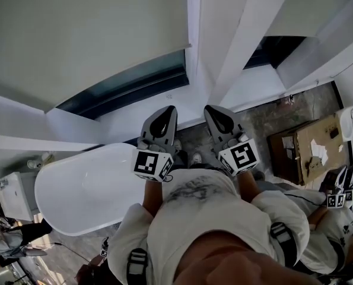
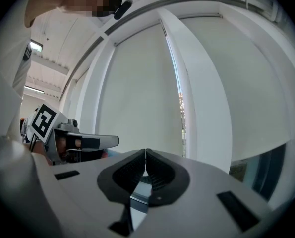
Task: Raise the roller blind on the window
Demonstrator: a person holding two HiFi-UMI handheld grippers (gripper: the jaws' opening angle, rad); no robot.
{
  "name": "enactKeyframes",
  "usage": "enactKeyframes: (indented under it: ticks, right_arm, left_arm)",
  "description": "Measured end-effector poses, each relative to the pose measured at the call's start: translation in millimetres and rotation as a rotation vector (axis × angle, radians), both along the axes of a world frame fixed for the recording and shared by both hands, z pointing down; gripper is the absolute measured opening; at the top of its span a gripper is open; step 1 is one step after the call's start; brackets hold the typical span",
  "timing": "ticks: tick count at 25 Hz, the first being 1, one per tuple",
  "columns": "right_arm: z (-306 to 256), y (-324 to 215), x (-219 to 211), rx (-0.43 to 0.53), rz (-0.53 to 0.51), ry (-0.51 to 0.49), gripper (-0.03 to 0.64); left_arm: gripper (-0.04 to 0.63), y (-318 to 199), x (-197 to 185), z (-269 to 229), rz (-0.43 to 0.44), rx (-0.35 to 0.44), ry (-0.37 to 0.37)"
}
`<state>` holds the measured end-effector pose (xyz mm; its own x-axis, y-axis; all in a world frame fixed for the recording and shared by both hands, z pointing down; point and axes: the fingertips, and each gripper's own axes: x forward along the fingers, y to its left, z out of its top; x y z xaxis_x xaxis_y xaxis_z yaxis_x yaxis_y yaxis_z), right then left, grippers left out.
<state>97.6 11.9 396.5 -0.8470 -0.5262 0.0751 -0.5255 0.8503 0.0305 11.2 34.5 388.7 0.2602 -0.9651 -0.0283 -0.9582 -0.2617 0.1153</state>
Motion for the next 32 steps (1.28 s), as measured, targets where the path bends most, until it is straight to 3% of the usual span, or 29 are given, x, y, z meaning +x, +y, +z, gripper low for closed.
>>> enactKeyframes:
  ticks: [11, 32]
  right_arm:
    - [-3, -39, -24, 0.011, 0.062, -0.013, 0.063]
    - [6, -98, -51, -0.016, 0.266, 0.027, 0.063]
  left_arm:
    - [0.009, -43, -17, -4, 0.078, 0.017, -0.004]
    - [0.011, -126, -36, -3, 0.329, 0.016, 0.007]
